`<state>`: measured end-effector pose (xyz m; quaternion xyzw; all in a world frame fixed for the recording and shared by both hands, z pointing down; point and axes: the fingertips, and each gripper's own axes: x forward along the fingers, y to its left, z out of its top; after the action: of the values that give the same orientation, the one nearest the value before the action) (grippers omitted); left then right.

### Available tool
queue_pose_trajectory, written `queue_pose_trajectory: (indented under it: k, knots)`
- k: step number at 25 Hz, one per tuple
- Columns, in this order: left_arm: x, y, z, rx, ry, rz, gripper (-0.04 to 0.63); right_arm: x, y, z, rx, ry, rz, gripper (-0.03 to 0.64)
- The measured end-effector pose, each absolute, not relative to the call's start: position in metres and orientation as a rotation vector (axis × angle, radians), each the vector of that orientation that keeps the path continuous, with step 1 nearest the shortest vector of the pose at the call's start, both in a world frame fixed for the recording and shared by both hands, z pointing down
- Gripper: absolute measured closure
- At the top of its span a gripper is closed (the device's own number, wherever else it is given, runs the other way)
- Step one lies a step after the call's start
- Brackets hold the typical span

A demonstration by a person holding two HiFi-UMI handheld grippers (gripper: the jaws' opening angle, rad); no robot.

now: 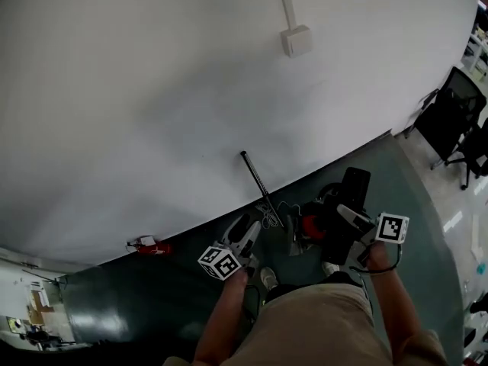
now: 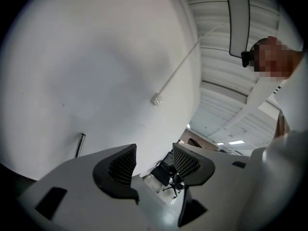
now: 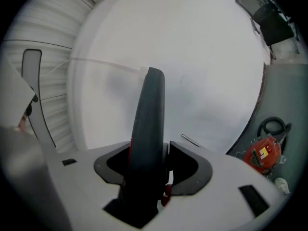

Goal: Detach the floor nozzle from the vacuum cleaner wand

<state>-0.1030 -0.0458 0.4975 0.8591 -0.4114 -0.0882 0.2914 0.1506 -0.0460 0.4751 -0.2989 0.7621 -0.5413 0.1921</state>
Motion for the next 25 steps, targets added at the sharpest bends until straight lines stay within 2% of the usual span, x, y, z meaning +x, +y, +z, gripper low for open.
queue_pose_trajectory:
  k: [4,11,25]
  knots:
    - [-0.077,-0.030,0.499,2.255,-1.209,-0.226,0.353,0.202,-0.053,0.477,-0.796,2.172,-1.540,0.393]
    - [-0.041,0.014,0.521,2.209,-1.271,-0.162,0.353,0.239,-0.050,0.481,-0.741,2.198,-1.617,0.393]
    - [-0.089,0.068,0.574,2.038,-1.486,-0.051,0.353,0.237,-0.058,0.539,-0.724,2.261,-1.728,0.393]
